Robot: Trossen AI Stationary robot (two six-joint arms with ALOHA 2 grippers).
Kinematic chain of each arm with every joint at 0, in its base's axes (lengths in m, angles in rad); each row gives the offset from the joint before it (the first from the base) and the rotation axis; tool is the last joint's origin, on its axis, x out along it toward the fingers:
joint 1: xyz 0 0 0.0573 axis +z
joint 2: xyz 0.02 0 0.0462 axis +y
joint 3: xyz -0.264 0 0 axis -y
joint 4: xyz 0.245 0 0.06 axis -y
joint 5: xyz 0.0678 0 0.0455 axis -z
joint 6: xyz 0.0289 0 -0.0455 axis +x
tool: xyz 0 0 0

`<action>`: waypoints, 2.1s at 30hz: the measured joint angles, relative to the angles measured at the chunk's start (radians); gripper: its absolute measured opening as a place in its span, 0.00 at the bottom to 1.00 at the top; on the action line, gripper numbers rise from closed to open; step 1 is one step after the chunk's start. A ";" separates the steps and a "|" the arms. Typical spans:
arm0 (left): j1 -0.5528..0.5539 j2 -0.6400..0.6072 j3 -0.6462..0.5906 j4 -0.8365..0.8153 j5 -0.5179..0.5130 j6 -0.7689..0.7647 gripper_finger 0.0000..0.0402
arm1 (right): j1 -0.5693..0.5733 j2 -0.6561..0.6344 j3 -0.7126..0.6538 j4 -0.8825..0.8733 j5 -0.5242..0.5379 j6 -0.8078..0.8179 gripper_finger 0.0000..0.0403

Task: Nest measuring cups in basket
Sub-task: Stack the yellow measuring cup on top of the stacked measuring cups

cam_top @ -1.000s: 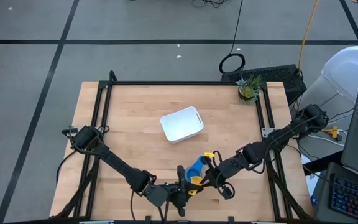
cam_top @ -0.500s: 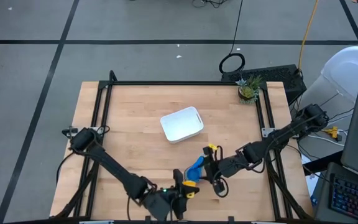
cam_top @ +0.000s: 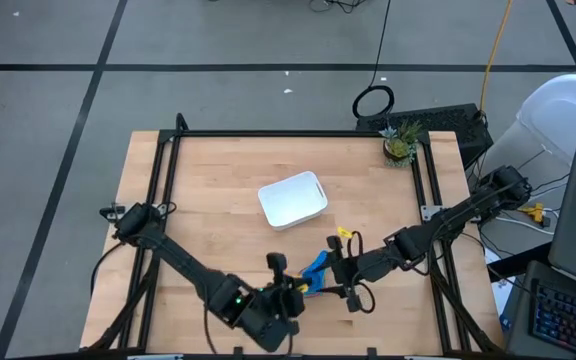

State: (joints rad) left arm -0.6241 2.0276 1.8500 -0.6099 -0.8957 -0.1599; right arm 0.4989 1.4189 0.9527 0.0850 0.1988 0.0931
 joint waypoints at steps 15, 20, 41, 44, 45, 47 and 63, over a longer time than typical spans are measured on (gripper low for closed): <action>0.061 -0.001 0.075 0.026 0.110 -0.060 0.01 | 0.008 0.052 0.000 0.142 0.010 -0.050 0.50; 0.050 -0.001 0.074 0.043 0.109 -0.068 0.01 | 0.008 0.052 0.000 0.144 0.037 -0.055 0.50; 0.040 -0.002 0.072 0.052 0.136 -0.056 0.01 | 0.010 0.043 0.000 0.133 0.039 -0.116 0.37; 0.032 -0.002 0.072 -0.130 0.146 -0.178 0.01 | 0.013 0.023 0.000 0.044 0.062 -0.117 0.37; 0.030 -0.001 0.071 -0.189 0.163 -0.228 0.01 | 0.013 0.010 0.000 0.020 0.067 -0.117 0.37; 0.028 -0.001 0.071 -0.282 0.192 -0.321 0.01 | 0.013 -0.011 0.000 -0.002 0.067 -0.122 0.37; 0.057 -0.001 0.071 -0.254 0.251 -0.335 0.01 | 0.028 -0.063 0.000 0.196 0.061 -0.250 0.37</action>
State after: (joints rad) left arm -0.5676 2.0266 1.9205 -0.8636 -0.6449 -0.4952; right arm 0.5270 1.3563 0.9527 0.2806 0.2596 -0.1569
